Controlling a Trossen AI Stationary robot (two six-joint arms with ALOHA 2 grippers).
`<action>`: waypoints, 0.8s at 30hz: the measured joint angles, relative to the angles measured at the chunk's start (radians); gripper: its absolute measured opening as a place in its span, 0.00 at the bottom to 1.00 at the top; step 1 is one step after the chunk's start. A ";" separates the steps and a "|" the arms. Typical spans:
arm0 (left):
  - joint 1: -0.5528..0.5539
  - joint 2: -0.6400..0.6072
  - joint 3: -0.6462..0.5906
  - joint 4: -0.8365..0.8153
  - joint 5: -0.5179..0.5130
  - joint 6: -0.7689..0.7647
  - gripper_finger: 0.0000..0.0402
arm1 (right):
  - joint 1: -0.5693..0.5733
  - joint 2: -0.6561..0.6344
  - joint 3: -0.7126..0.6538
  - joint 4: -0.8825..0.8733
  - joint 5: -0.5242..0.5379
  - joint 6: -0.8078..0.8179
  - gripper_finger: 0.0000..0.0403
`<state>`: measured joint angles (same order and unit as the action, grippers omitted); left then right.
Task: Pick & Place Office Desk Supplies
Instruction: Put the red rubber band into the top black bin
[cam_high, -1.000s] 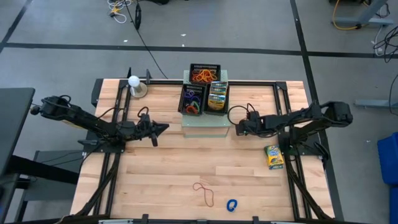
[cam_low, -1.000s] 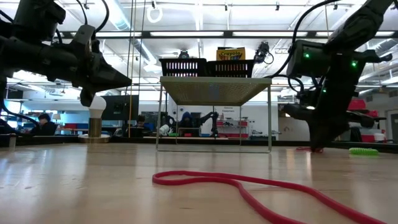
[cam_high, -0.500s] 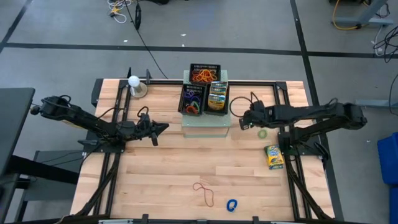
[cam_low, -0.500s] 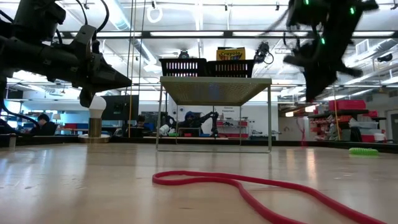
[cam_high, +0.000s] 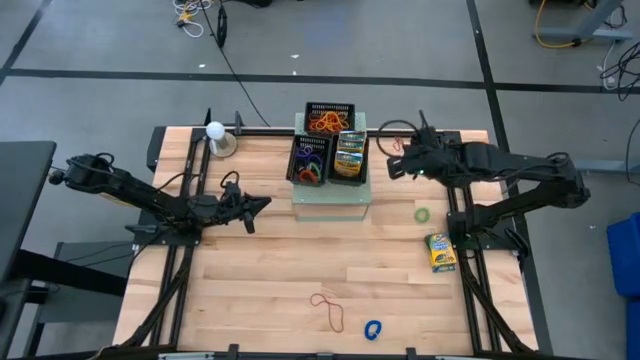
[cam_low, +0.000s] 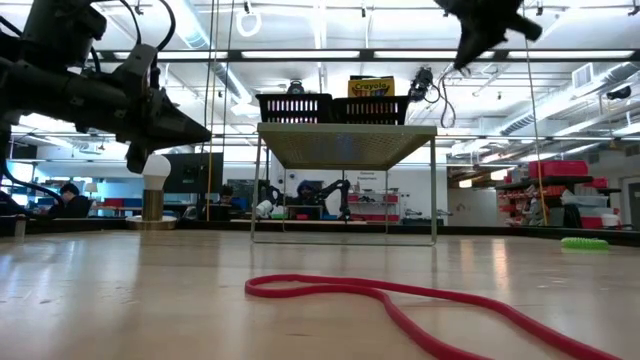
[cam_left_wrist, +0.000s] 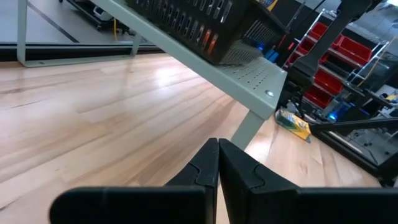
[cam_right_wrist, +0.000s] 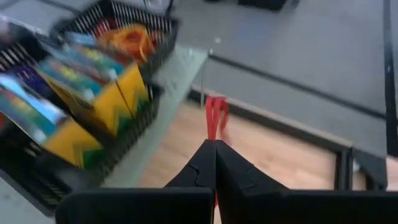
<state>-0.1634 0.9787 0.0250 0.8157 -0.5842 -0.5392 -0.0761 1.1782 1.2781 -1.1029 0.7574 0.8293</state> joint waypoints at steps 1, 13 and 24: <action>0.000 0.000 0.000 0.004 0.000 0.000 0.04 | 0.000 0.000 0.019 0.000 0.013 -0.022 0.00; 0.000 0.000 0.000 0.004 -0.003 0.013 0.04 | -0.127 0.000 0.150 0.181 0.005 -0.349 0.01; 0.000 0.000 0.000 0.004 0.000 0.012 0.04 | -0.232 0.038 0.153 0.479 -0.123 -0.563 0.01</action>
<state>-0.1631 0.9787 0.0250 0.8197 -0.5838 -0.5270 -0.3078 1.2162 1.4307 -0.6240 0.6344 0.2661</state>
